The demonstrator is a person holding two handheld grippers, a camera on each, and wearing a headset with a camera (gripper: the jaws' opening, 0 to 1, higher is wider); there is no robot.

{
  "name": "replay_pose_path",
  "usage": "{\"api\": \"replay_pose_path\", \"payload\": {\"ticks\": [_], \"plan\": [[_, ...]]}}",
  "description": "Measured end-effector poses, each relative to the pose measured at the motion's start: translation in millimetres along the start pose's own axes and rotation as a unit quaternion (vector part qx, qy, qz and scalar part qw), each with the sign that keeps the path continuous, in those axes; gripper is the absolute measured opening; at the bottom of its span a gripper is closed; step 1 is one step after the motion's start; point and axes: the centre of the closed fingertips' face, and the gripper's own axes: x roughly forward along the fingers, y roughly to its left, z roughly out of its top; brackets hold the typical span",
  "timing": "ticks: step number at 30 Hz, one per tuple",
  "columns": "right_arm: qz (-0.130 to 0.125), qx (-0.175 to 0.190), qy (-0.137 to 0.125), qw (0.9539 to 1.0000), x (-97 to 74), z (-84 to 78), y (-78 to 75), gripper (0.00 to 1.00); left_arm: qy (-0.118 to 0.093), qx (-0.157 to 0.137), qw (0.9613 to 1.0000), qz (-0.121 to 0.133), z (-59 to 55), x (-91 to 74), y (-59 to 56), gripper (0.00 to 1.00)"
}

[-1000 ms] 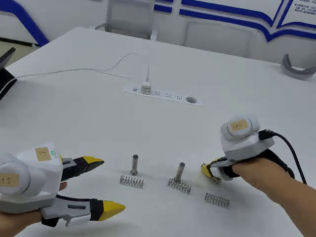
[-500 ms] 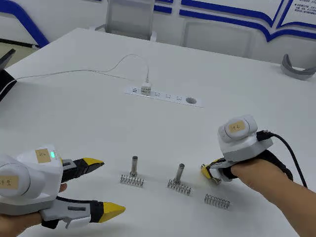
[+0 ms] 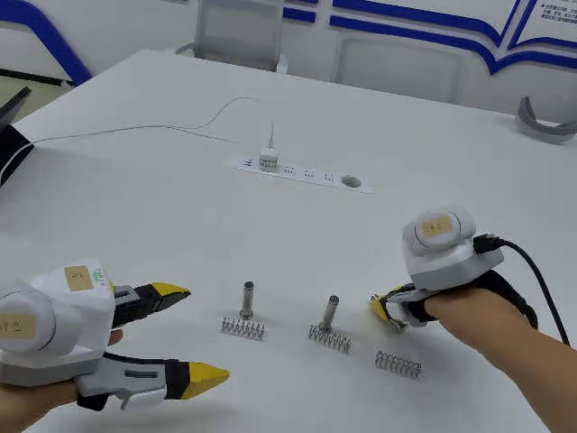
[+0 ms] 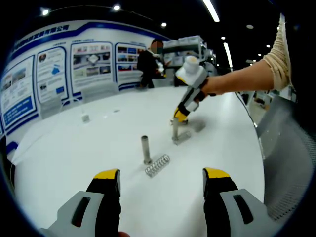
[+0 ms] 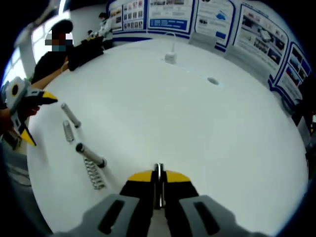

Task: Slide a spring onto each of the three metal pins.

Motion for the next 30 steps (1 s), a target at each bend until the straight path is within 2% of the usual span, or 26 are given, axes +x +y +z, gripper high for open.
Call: {"api": "replay_pose_path", "payload": {"ticks": [22,30], "plan": [[0.000,0.021,-0.042,0.9989,-27.4,4.6,-2.3,0.09,-0.005,0.007,1.0000,-0.003,7.2,1.5,-3.1,0.69],[-0.002,0.027,-0.051,0.9983,-37.0,0.2,-1.0,0.09,-0.006,0.009,0.9999,-0.005,8.6,2.0,-5.5,0.69]]}}
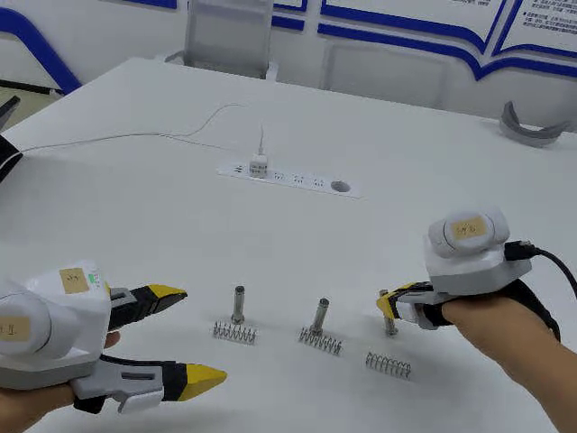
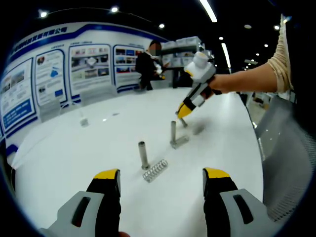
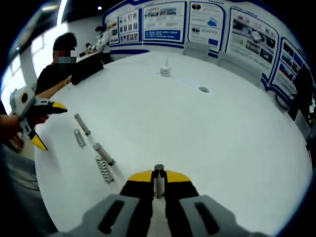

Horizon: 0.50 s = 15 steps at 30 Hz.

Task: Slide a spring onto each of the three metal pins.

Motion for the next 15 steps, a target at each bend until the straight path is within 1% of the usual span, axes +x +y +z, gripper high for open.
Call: {"api": "replay_pose_path", "payload": {"ticks": [6,15], "plan": [[0.000,0.007,-0.008,0.9999,-8.5,-4.6,1.5,0.09,0.002,0.002,1.0000,-0.002,0.8,-0.1,-2.6,0.69],[0.004,0.013,-0.010,0.9999,-14.7,-11.2,3.6,0.09,0.002,0.004,1.0000,-0.005,2.2,1.5,-6.2,0.69]]}}
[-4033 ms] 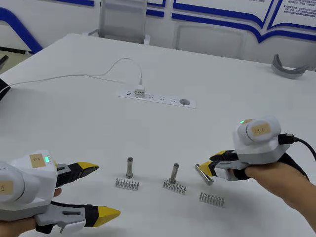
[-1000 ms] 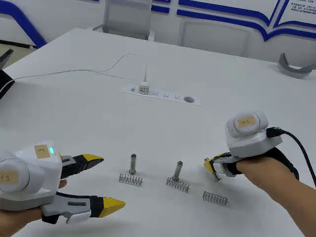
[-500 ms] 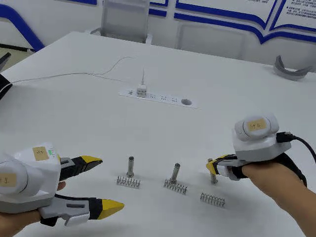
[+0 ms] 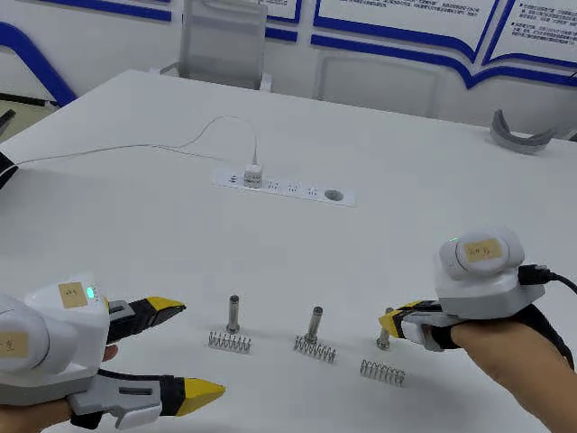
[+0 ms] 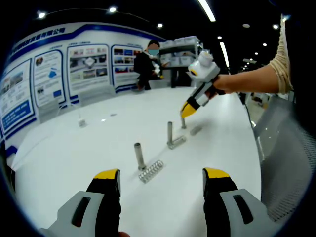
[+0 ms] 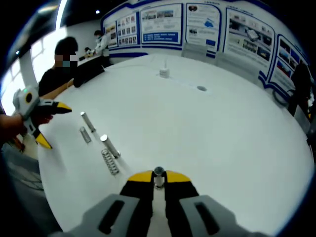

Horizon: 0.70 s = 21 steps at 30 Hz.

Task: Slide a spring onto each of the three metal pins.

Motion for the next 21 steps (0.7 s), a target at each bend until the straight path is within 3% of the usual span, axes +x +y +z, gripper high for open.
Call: {"api": "replay_pose_path", "payload": {"ticks": [12,21], "plan": [[0.006,0.003,-0.003,1.0000,-6.9,-6.3,5.6,0.09,-0.002,-0.001,1.0000,0.003,-0.1,0.1,0.4,0.69],[0.010,0.010,-0.020,0.9997,-10.5,-10.1,6.2,0.09,-0.002,0.001,1.0000,0.002,0.1,0.1,0.0,0.69]]}}
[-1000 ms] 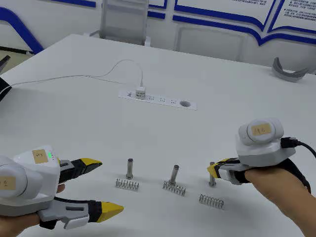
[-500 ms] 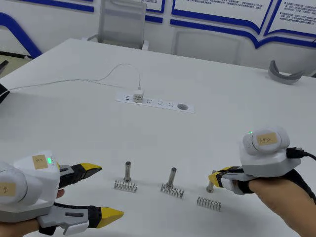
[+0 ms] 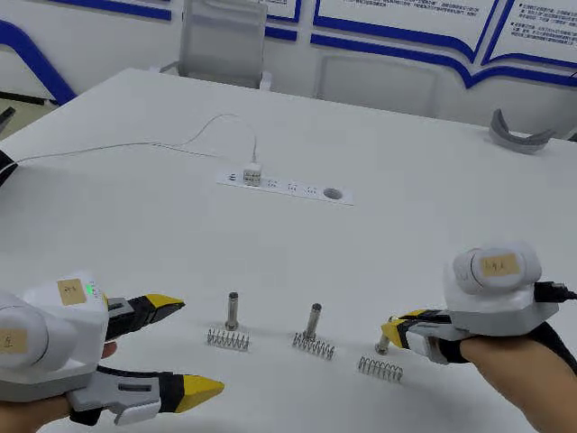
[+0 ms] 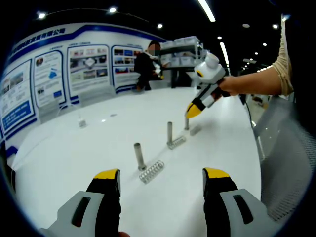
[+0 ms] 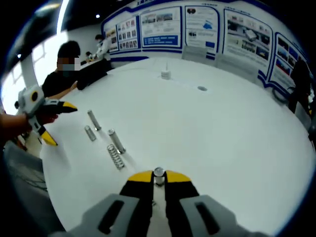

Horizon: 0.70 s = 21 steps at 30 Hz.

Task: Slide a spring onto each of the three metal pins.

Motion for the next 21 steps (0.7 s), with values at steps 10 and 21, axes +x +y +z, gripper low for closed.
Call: {"api": "replay_pose_path", "payload": {"ticks": [10,21], "plan": [[0.006,-0.005,-0.004,1.0000,0.7,-0.2,2.1,0.10,-0.001,0.001,1.0000,-0.003,0.9,1.8,-1.9,0.69],[0.011,-0.013,-0.016,0.9997,-6.7,-0.9,3.0,0.15,-0.001,0.003,1.0000,-0.003,0.2,1.5,-0.8,0.69]]}}
